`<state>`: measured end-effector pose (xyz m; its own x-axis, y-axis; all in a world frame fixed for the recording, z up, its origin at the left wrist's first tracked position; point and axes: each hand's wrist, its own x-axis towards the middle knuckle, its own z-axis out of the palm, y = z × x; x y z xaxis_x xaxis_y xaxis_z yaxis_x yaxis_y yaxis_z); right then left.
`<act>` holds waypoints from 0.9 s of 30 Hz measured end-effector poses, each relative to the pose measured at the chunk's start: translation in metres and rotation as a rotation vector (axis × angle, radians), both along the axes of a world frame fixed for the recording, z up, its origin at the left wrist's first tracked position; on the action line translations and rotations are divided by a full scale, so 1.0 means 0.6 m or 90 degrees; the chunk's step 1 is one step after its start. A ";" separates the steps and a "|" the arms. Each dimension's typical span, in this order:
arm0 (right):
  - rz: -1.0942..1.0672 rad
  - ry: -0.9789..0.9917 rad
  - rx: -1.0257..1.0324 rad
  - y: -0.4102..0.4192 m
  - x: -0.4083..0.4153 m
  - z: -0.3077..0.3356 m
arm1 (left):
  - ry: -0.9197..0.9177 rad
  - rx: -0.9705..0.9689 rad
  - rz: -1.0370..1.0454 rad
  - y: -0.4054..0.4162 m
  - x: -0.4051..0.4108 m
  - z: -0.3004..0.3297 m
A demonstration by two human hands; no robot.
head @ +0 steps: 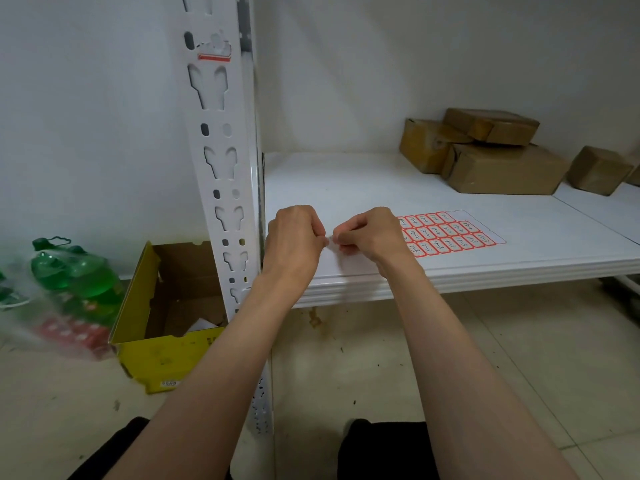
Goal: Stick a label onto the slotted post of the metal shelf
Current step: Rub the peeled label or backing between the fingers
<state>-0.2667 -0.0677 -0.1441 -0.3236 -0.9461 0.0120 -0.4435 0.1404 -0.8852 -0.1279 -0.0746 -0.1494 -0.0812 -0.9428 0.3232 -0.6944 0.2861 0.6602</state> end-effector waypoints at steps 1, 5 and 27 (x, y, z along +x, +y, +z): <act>0.000 0.006 0.000 0.001 0.001 0.001 | 0.000 0.000 0.000 -0.001 0.000 -0.001; 0.001 0.038 0.011 0.002 0.003 0.003 | -0.004 -0.006 -0.005 -0.004 -0.001 -0.002; 0.099 -0.261 -0.061 0.012 0.000 0.016 | 0.462 0.206 -0.016 -0.005 0.000 0.002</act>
<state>-0.2669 -0.0606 -0.1342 -0.1734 -0.9848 0.0027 -0.0631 0.0084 -0.9980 -0.1277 -0.0778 -0.1479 0.0216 -0.9997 0.0140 -0.0541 0.0128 0.9985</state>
